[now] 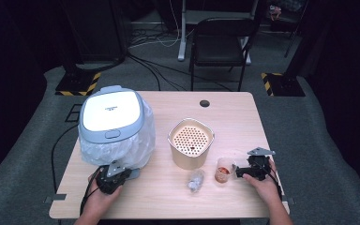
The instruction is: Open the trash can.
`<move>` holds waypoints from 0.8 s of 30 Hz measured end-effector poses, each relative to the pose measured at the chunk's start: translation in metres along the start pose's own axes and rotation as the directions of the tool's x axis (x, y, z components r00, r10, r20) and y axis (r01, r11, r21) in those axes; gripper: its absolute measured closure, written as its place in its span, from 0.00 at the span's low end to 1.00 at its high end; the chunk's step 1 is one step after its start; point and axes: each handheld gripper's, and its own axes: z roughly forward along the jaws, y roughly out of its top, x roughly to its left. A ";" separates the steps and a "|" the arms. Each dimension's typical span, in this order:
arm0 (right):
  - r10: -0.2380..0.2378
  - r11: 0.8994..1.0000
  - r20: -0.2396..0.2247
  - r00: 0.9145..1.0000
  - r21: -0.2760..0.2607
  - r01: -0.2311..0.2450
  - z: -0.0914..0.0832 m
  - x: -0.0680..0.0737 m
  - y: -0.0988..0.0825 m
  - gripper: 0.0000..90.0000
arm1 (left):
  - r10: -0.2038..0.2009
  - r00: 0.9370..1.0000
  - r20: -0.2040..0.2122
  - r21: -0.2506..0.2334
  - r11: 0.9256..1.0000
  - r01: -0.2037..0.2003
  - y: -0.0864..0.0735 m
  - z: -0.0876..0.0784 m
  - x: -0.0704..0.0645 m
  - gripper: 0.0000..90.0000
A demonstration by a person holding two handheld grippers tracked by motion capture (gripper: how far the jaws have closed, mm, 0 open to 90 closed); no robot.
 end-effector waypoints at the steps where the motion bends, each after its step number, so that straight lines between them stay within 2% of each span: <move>1: 0.000 1.000 0.000 1.000 0.000 0.000 0.000 0.000 0.000 0.00 | 0.000 1.000 0.000 0.000 1.000 0.000 0.000 0.000 0.000 1.00; 4: 0.001 1.000 0.000 1.000 0.000 -0.001 0.000 0.000 0.000 0.00 | -0.009 1.000 0.002 -0.008 1.000 0.009 0.000 0.000 -0.001 1.00; 7: 0.000 1.000 0.000 1.000 0.000 0.000 0.000 0.000 0.000 0.00 | 0.006 1.000 0.003 0.004 1.000 -0.006 0.000 0.000 0.001 1.00; 19: 0.004 1.000 -0.004 1.000 0.000 -0.004 0.000 0.000 0.000 0.00 | 0.009 1.000 0.002 0.010 1.000 -0.009 0.000 0.000 0.001 1.00; 24: 0.001 1.000 -0.004 1.000 -0.001 -0.001 0.000 0.000 0.000 0.00 | -0.004 1.000 -0.001 0.001 1.000 0.004 0.000 0.001 -0.001 1.00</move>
